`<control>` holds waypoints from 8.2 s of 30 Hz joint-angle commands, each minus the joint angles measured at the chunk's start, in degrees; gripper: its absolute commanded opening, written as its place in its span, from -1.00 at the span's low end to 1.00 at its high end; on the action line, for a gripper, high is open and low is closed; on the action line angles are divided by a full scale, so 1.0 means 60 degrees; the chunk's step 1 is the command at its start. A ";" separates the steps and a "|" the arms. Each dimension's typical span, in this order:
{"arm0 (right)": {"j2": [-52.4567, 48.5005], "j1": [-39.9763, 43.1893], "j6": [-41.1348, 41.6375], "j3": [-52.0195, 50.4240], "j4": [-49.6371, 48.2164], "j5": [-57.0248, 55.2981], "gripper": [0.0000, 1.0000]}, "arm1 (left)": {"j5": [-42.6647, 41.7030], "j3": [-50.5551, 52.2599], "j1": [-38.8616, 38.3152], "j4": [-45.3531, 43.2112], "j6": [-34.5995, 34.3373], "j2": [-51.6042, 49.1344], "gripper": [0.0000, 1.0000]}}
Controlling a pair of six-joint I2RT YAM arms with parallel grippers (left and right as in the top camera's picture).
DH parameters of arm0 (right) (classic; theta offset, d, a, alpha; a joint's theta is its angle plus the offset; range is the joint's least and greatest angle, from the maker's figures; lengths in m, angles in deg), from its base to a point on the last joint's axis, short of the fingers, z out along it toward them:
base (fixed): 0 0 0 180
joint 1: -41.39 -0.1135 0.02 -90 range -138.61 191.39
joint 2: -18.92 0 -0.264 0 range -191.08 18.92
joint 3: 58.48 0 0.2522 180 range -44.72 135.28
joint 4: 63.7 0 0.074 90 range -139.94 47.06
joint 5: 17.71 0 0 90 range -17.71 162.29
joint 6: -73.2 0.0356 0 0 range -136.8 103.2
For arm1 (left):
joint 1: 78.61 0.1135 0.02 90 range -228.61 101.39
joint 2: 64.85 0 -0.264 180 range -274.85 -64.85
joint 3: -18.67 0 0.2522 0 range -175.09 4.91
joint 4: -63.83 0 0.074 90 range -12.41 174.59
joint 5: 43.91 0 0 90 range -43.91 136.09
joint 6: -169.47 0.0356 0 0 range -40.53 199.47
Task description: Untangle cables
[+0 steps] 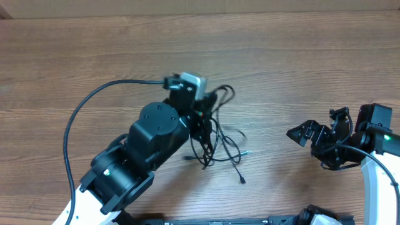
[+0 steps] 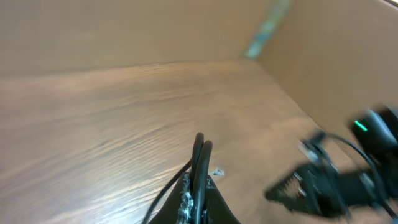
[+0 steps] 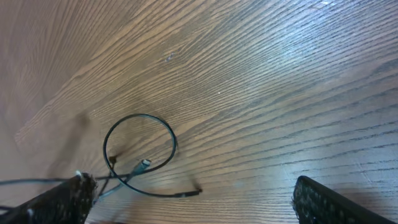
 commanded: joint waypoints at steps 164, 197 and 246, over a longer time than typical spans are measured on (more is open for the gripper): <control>0.2965 0.0007 0.0160 0.0138 -0.2065 0.4838 1.00 | -0.2200 -0.0648 -0.0801 -0.0739 0.4845 -0.1333 -0.92; 0.2965 0.0004 0.0164 0.0135 -0.2379 0.7796 1.00 | -0.3621 -0.0645 -0.1031 -0.1432 0.6965 -0.1891 -0.92; 0.1304 0.0007 -0.0364 0.0135 -0.0532 0.1381 1.00 | -0.4218 -0.0656 0.2790 -0.3308 0.2823 0.1282 -0.92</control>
